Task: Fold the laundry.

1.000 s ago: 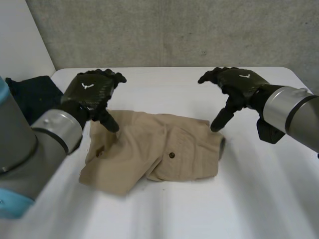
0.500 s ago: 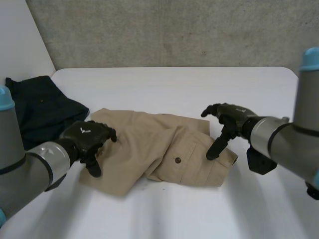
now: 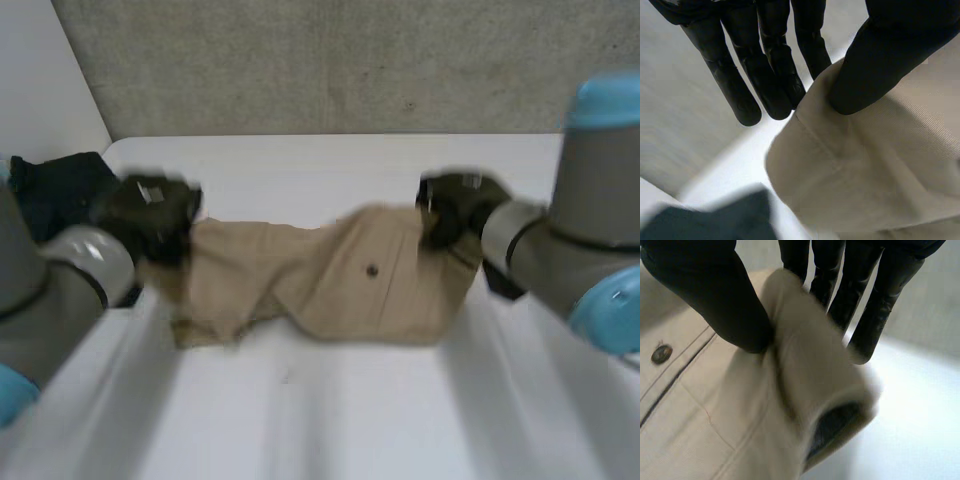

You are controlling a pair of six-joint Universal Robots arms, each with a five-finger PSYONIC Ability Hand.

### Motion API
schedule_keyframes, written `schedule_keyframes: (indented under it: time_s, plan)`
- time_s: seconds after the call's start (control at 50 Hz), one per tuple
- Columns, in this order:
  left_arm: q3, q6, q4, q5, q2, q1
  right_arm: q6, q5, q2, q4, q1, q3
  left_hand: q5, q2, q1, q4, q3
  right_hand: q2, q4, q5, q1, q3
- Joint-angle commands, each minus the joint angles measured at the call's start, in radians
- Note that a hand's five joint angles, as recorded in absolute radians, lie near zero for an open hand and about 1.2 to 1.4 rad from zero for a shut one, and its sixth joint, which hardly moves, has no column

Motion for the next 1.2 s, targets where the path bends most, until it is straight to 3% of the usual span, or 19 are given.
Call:
schedule_keyframes:
  time_s: [0.02,0.08,0.28,0.44,0.56,0.68,0.78,0.86,0.98,1.12,1.16,1.18,1.2]
  plan:
    - [0.245,-0.081,-0.009,-0.047,0.167,-0.002,-0.431,0.019,-0.215,0.045,0.006,-0.164,0.238,0.204,0.256,0.198,0.209,0.232,0.209,0.239,0.422,0.221]
    - [0.321,-0.12,-0.044,-0.044,0.197,0.001,-0.515,0.027,-0.257,0.069,0.006,-0.227,0.238,0.204,0.256,0.198,0.209,0.232,0.209,0.239,0.422,0.221]
    - [0.354,-0.131,-0.148,-0.039,0.152,0.001,-0.534,0.021,-0.232,0.193,0.018,-0.339,0.238,0.204,0.256,0.198,0.209,0.232,0.209,0.239,0.422,0.221]
    - [0.346,-0.128,-0.147,-0.048,-0.068,-0.011,-0.534,0.016,-0.042,0.193,0.02,-0.339,0.238,0.204,0.256,0.198,0.209,0.232,0.209,0.239,0.422,0.221]
    - [0.504,-0.134,-0.111,-0.076,-0.288,-0.042,-0.522,0.027,0.13,0.144,0.023,-0.424,0.238,0.204,0.256,0.198,0.209,0.232,0.209,0.239,0.422,0.221]
    - [0.875,-0.136,-0.076,-0.225,-0.447,-0.092,-0.486,0.057,0.285,-0.11,0.026,-0.651,0.238,0.204,0.256,0.198,0.209,0.232,0.209,0.239,0.422,0.221]
    - [1.117,-0.138,-0.006,-0.257,-0.48,-0.102,-0.448,0.128,0.296,-0.444,0.026,-0.774,0.238,0.204,0.256,0.198,0.209,0.232,0.209,0.239,0.422,0.221]
    - [1.156,-0.138,0.088,-0.277,-0.471,-0.112,-0.446,0.152,0.256,-0.564,0.026,-0.776,0.238,0.204,0.256,0.198,0.209,0.232,0.209,0.239,0.422,0.221]
    - [1.069,-0.136,0.125,-0.294,-0.44,-0.149,-0.445,0.154,0.248,-0.482,0.035,-0.736,0.238,0.204,0.256,0.198,0.209,0.232,0.209,0.239,0.422,0.221]
    - [0.822,-0.138,0.123,-0.289,-0.418,-0.152,-0.433,0.149,0.253,-0.233,0.072,-0.609,0.238,0.204,0.256,0.198,0.209,0.227,0.205,0.234,0.417,0.217]
    - [0.75,-0.138,0.122,-0.288,-0.405,-0.157,-0.414,0.148,0.251,-0.195,0.074,-0.575,0.238,0.204,0.256,0.198,0.209,-0.053,-0.076,-0.046,0.136,-0.064]
    - [0.728,-0.138,0.12,-0.288,-0.397,-0.158,-0.387,0.145,0.25,-0.166,0.072,-0.542,0.238,0.204,0.256,0.198,0.209,-0.43,-0.452,-0.423,-0.24,-0.44]
    - [0.681,-0.139,0.119,-0.286,-0.376,-0.16,-0.37,0.143,0.249,-0.152,0.071,-0.526,0.238,0.204,0.256,0.198,0.209,-0.619,-0.642,-0.612,-0.43,-0.63]
